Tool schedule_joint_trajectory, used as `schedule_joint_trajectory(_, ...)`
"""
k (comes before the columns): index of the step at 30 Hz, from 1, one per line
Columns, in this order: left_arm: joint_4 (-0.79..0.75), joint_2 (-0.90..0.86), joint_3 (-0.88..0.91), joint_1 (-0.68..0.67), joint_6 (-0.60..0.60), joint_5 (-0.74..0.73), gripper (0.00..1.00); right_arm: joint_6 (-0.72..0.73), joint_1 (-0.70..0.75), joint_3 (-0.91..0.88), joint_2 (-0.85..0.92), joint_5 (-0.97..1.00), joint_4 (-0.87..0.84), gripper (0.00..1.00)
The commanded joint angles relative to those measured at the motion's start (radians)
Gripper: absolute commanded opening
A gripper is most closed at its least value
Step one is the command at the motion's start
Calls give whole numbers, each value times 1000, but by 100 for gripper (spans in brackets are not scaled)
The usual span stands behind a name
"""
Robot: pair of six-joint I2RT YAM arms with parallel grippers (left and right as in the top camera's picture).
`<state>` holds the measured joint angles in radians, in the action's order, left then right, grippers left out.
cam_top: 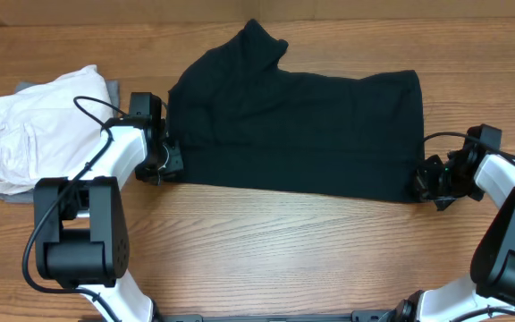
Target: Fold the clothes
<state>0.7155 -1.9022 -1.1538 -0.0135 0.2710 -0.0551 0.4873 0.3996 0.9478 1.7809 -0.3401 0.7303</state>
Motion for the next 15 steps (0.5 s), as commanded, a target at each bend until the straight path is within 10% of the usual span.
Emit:
schedule_joint_trajectory(1, 40, -103, 50, -4, 26, 48, 4, 57, 21, -61, 51, 151, 16, 4)
schedule_joint_trajectory(15, 389, -32, 50, 149, 43, -42, 4, 39, 207, -56, -100, 244, 163, 4)
